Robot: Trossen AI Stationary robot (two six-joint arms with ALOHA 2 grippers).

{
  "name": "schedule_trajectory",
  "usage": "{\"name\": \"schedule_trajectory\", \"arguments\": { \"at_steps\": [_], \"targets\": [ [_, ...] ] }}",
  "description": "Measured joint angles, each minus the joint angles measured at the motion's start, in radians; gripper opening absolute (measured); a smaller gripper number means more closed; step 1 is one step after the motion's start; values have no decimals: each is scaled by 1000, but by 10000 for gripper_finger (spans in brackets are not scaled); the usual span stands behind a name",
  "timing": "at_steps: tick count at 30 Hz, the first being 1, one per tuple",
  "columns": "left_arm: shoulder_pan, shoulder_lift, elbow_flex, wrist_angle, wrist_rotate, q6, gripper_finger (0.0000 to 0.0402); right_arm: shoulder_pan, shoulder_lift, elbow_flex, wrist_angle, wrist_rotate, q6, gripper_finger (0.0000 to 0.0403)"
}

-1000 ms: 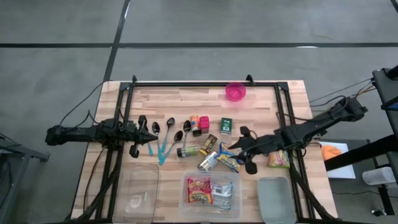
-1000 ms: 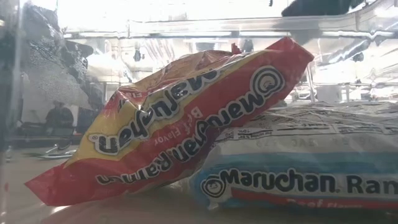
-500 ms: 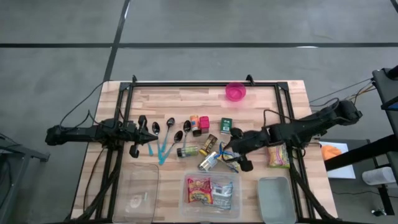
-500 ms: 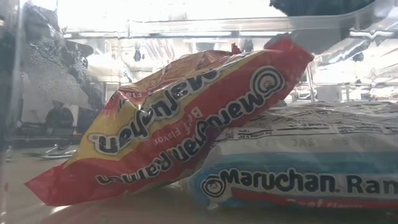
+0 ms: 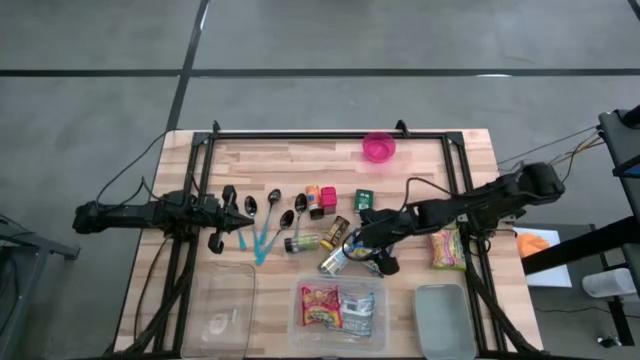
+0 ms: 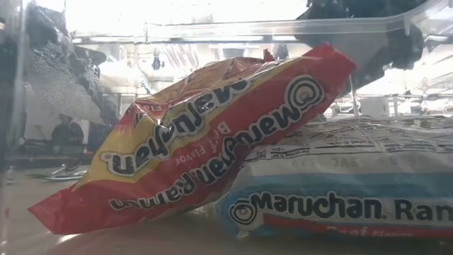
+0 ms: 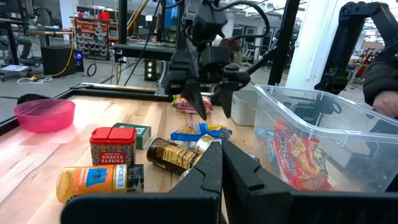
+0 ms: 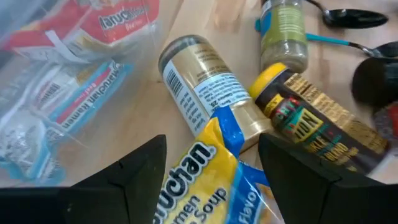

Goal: Pick & Place Food Item
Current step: Put the blue noodle pack into the white bin

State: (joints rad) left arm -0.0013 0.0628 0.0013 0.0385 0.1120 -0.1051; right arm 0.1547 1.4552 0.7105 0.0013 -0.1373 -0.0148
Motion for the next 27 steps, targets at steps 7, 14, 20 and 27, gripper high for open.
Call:
{"name": "schedule_trajectory", "arguments": {
  "at_steps": [7,14,20,27],
  "targets": [
    [0,0,0,0,0,0,0,0,42,0,32,-2,-15,253],
    [0,0,0,0,0,0,0,0,77,-3,26,33,-57,253],
    [0,0,0,0,0,0,0,2,101,-6,23,34,-59,253],
    [0,0,0,0,0,0,0,2,91,-6,12,34,-71,206]
  ]
}}
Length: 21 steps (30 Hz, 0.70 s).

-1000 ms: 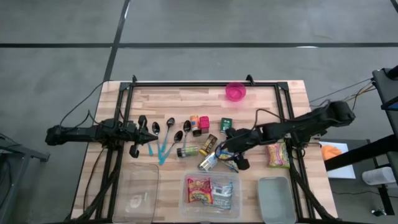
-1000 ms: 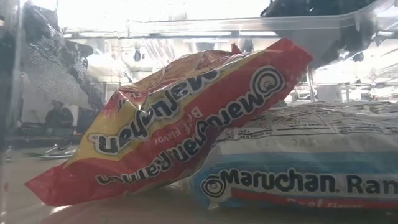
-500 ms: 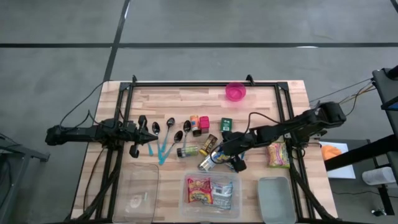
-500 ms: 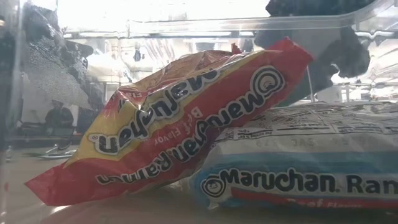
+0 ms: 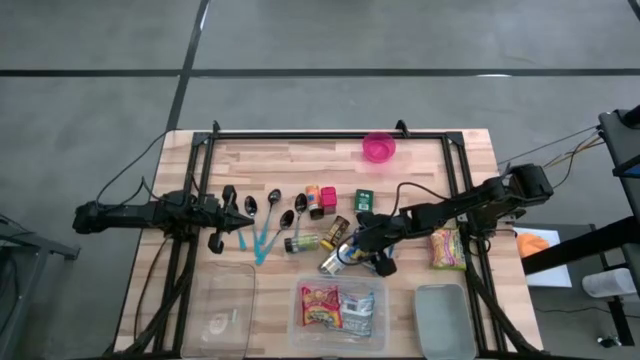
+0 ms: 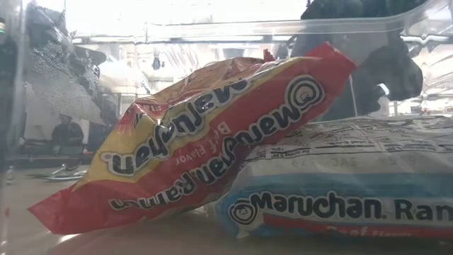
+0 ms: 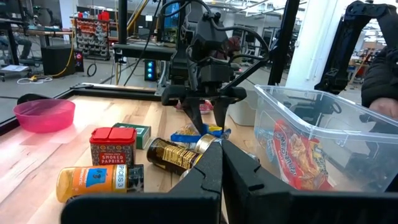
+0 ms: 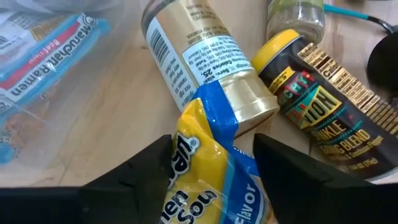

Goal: Pick & Place Food Item
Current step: Put the blue noodle pack into the white bin

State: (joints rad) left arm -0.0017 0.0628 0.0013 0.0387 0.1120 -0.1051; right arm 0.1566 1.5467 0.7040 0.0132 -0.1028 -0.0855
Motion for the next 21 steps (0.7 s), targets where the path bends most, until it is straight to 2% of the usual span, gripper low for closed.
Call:
{"name": "schedule_trajectory", "arguments": {
  "at_steps": [13,21],
  "targets": [
    [0,0,0,0,0,0,0,0,-1,0,-18,-13,29,21],
    [0,0,0,0,0,0,0,0,-16,1,-19,-29,33,13]
  ]
}}
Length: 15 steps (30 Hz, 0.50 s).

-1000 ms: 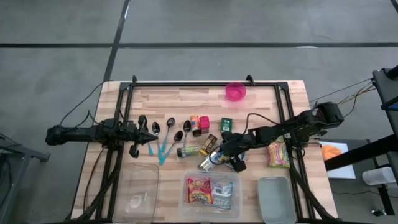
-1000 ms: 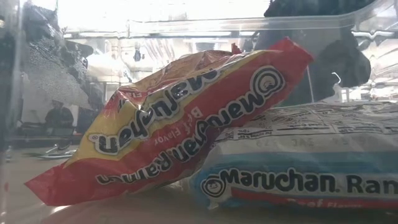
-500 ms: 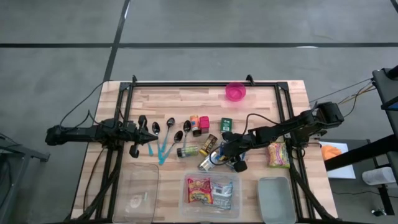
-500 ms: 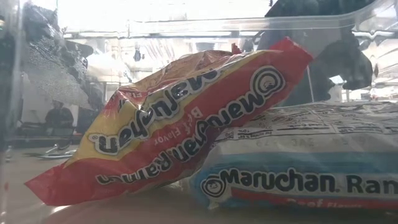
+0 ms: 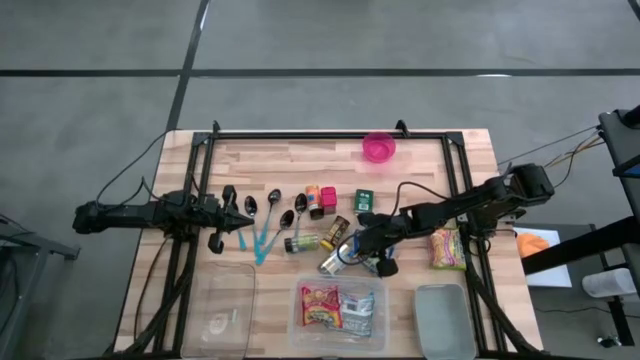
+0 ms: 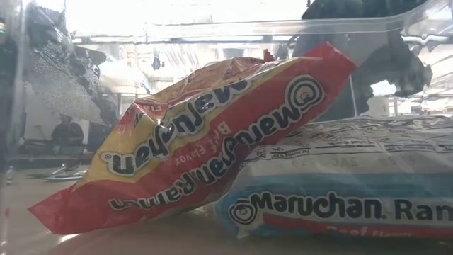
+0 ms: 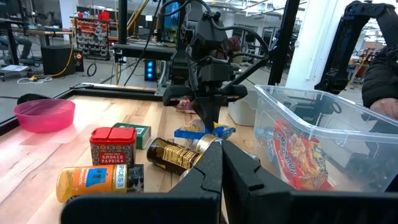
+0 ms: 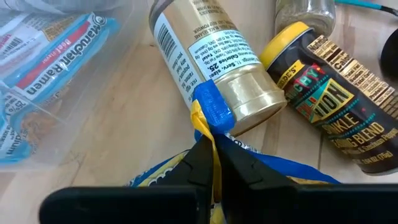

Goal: Pick & Place Food Item
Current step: Put the blue noodle pack into the white bin

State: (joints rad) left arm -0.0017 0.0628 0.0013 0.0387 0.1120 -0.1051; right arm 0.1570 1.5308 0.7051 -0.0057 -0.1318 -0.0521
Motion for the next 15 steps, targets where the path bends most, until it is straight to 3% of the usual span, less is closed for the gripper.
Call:
{"name": "schedule_trajectory", "arguments": {
  "at_steps": [15],
  "targets": [
    [0,0,0,0,0,0,0,0,-233,0,-23,83,19,12]
  ]
}}
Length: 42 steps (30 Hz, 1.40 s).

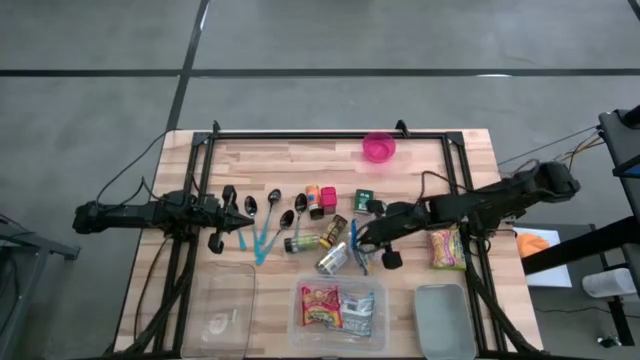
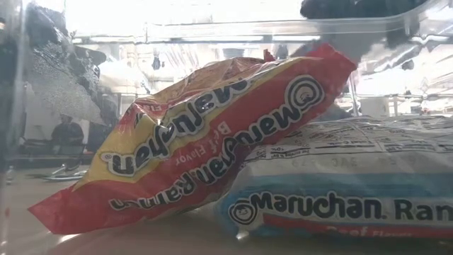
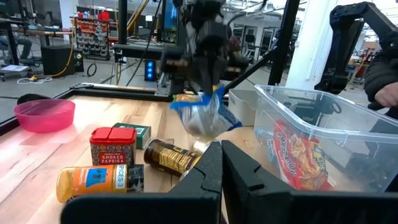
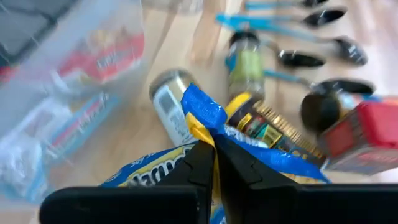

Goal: Pick & Place Food Item
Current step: Put the blue noodle pack into the white bin

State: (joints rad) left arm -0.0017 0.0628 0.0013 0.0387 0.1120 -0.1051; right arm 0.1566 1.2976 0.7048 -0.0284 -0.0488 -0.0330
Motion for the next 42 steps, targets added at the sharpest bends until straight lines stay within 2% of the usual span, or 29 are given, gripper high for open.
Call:
{"name": "schedule_trajectory", "arguments": {
  "at_steps": [11,20,25,33,42],
  "targets": [
    [0,0,0,0,0,0,0,0,-216,6,26,-13,29,12],
    [0,0,0,0,0,0,0,5,-317,6,213,-224,146,12],
    [0,0,0,0,0,0,0,30,-299,6,395,-334,199,12],
    [0,0,0,0,0,0,0,93,-188,6,531,-343,209,12],
    [0,0,0,0,0,0,0,135,-42,6,599,-345,210,12]
  ]
}}
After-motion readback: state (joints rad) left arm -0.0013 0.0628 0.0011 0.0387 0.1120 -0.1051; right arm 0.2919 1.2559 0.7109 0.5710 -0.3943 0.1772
